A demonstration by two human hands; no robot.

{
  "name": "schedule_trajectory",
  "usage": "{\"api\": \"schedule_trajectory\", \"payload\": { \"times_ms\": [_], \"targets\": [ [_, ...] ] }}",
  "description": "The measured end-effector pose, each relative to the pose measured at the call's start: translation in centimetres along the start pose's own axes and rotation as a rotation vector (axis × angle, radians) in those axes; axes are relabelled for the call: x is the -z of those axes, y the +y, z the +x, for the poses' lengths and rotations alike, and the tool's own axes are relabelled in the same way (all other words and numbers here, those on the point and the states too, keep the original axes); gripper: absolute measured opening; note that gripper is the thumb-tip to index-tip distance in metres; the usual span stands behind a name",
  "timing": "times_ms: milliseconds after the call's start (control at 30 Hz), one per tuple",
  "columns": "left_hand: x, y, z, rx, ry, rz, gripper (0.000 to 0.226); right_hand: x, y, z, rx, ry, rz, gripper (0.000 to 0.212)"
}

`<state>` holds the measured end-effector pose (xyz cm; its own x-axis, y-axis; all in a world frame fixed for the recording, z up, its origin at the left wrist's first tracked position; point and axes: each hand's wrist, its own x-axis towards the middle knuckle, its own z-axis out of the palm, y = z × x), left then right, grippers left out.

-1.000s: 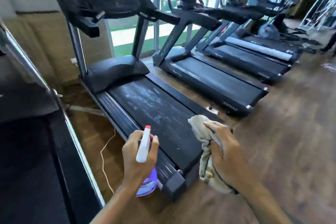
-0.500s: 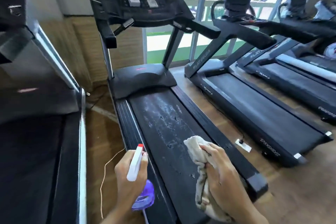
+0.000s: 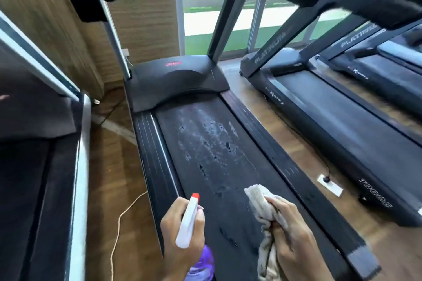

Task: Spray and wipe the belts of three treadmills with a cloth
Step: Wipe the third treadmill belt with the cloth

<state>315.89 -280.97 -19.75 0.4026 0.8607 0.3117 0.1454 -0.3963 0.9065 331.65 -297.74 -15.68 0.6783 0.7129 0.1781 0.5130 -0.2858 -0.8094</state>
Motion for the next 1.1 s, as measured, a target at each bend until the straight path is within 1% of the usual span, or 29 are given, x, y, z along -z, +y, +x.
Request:
{"api": "schedule_trajectory", "payload": {
  "times_ms": [67, 100, 200, 233, 300, 367, 467, 633, 733, 800, 1000, 1100],
  "targets": [
    [-2.3, -5.2, 2.4, -0.005, 0.019, 0.01, 0.027, -4.2, 2.9, 3.0, -0.162, -0.002, 0.174, 0.06],
    [-3.3, -7.4, 3.5, 0.023, 0.037, 0.024, 0.03, -5.8, 4.1, 4.3, -0.24, -0.031, 0.225, 0.056],
    [-6.1, -15.5, 7.0, 0.091, 0.092, 0.077, 0.031, -11.5, 9.2, 7.7, -0.377, -0.044, 0.301, 0.061],
    [-6.9, -17.6, 7.9, 0.107, 0.1, 0.091, 0.031, -12.8, 10.5, 8.5, -0.407, -0.045, 0.325, 0.061],
    [-7.9, -21.4, 9.3, 0.145, 0.1, 0.114, 0.031, -14.9, 12.3, 9.6, -0.456, -0.071, 0.377, 0.052],
    [-8.6, -24.8, 9.7, 0.187, 0.077, 0.128, 0.03, -16.6, 13.6, 10.0, -0.485, -0.106, 0.379, 0.044],
    [-9.4, -28.3, 9.1, 0.239, 0.006, 0.174, 0.031, -18.3, 15.8, 9.8, -0.524, -0.088, 0.392, 0.046],
    [-10.2, -29.7, 5.4, 0.318, -0.136, 0.216, 0.036, -18.5, 17.0, 7.8, -0.588, -0.059, 0.286, 0.049],
    [-10.7, -29.4, 3.2, 0.37, -0.203, 0.202, 0.039, -17.6, 17.2, 6.4, -0.631, -0.074, 0.318, 0.05],
    [-11.0, -28.9, 1.9, 0.383, -0.24, 0.202, 0.036, -16.8, 17.4, 5.6, -0.641, -0.064, 0.332, 0.051],
    [-13.1, -27.0, -1.7, 0.379, -0.327, 0.152, 0.032, -13.5, 19.0, 2.4, -0.687, -0.005, 0.352, 0.05],
    [-14.6, -26.1, -4.2, 0.365, -0.401, 0.15, 0.031, -11.7, 20.6, 0.1, -0.716, 0.028, 0.298, 0.053]
  ]
}}
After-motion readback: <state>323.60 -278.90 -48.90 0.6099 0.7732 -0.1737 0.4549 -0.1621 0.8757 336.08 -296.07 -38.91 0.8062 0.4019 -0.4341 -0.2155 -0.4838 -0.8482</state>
